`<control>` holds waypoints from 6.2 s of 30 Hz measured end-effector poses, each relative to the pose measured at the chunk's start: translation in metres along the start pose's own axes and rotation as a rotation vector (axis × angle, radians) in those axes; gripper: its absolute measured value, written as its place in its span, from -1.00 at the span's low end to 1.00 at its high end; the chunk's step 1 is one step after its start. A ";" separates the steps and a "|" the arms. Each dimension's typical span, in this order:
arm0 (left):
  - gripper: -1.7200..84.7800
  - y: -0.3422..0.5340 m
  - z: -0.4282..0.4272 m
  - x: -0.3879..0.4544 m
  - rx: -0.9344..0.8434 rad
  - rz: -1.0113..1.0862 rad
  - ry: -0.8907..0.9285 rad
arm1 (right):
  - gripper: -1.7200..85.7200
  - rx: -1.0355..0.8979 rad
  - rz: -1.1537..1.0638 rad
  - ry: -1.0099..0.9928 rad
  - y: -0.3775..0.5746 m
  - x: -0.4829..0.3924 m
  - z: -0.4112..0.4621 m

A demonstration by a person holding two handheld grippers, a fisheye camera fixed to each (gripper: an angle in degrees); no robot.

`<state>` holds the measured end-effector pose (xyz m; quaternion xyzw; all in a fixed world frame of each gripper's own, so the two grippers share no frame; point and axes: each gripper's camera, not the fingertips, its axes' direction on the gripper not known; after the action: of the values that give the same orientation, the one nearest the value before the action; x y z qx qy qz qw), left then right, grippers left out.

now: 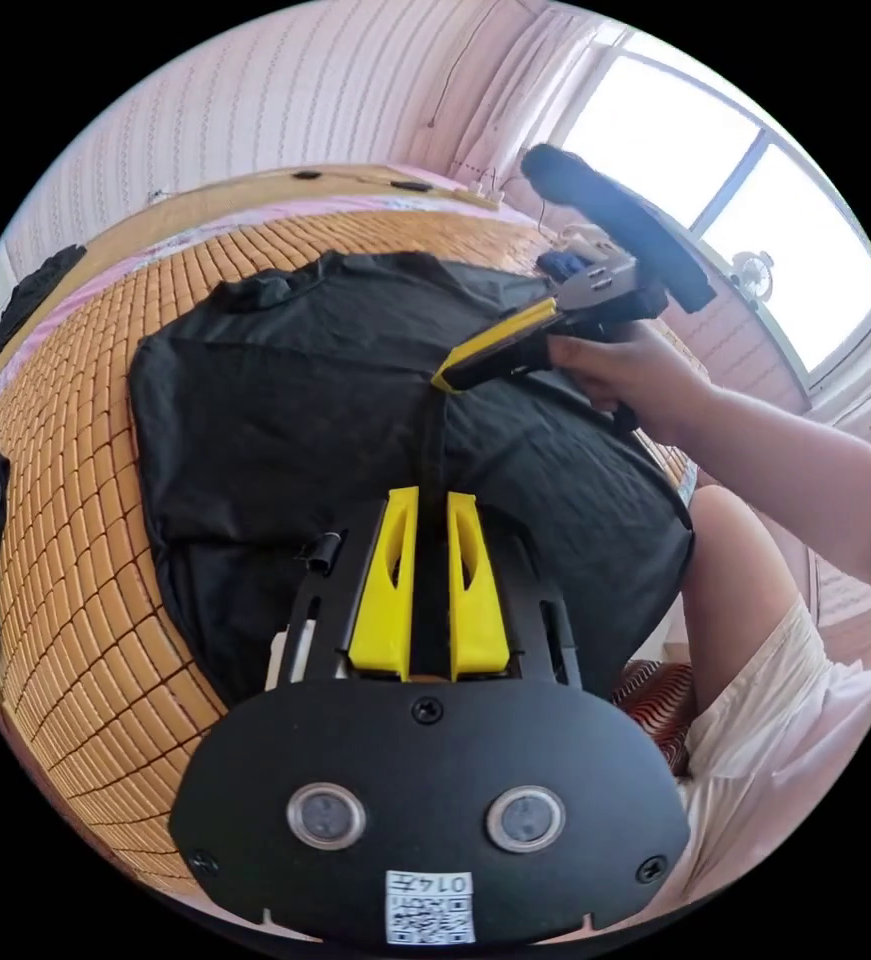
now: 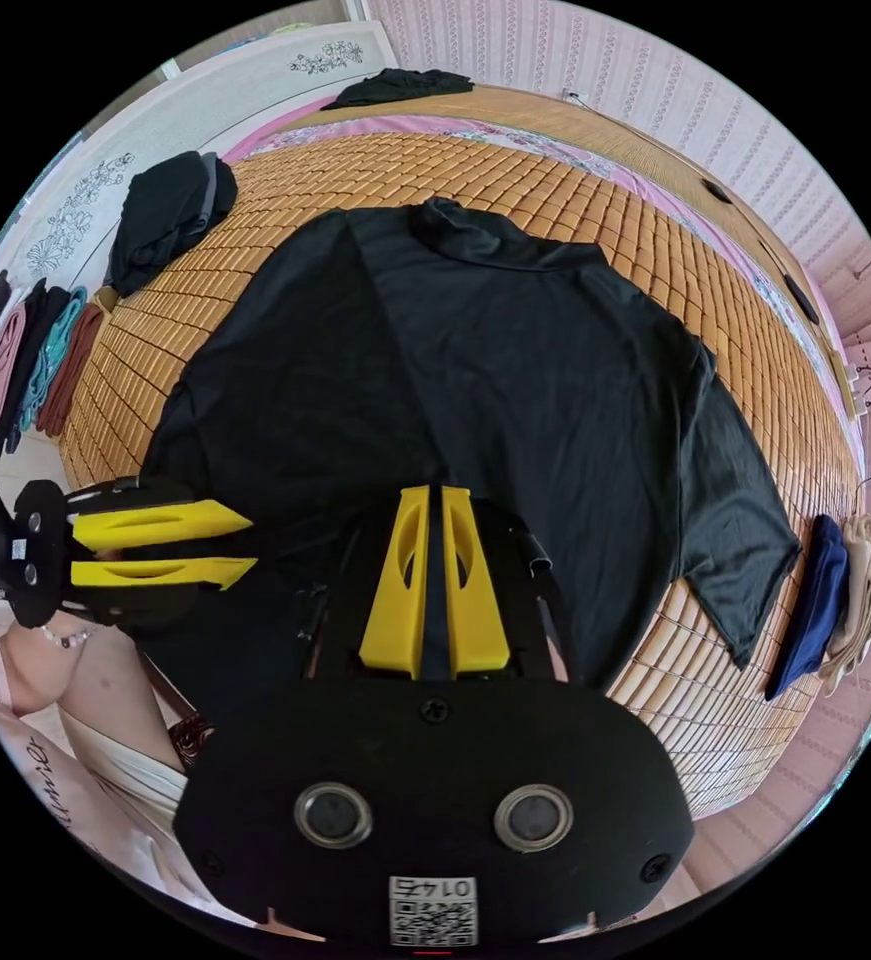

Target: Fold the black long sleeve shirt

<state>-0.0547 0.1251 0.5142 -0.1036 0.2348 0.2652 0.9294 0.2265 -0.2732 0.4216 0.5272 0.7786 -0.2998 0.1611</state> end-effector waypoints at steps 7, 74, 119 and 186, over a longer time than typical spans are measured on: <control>-0.81 -0.033 0.009 0.023 -0.051 0.008 0.030 | -0.96 0.071 0.013 -0.054 0.034 0.030 0.004; -0.97 -0.433 -0.046 0.092 0.156 0.131 -0.064 | -0.94 0.750 0.112 -0.233 0.270 0.301 -0.061; -0.98 -0.093 -0.132 -0.319 0.213 -0.513 -0.045 | -0.95 0.254 0.321 -0.373 -0.026 0.337 0.020; -0.84 0.171 -0.124 0.037 0.106 -0.154 -0.068 | -0.81 0.081 0.108 -0.207 0.256 0.065 -0.033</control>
<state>-0.1666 0.2460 0.3768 -0.0631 0.2083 0.1834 0.9586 0.4376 -0.1371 0.3344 0.5408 0.7154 -0.3748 0.2352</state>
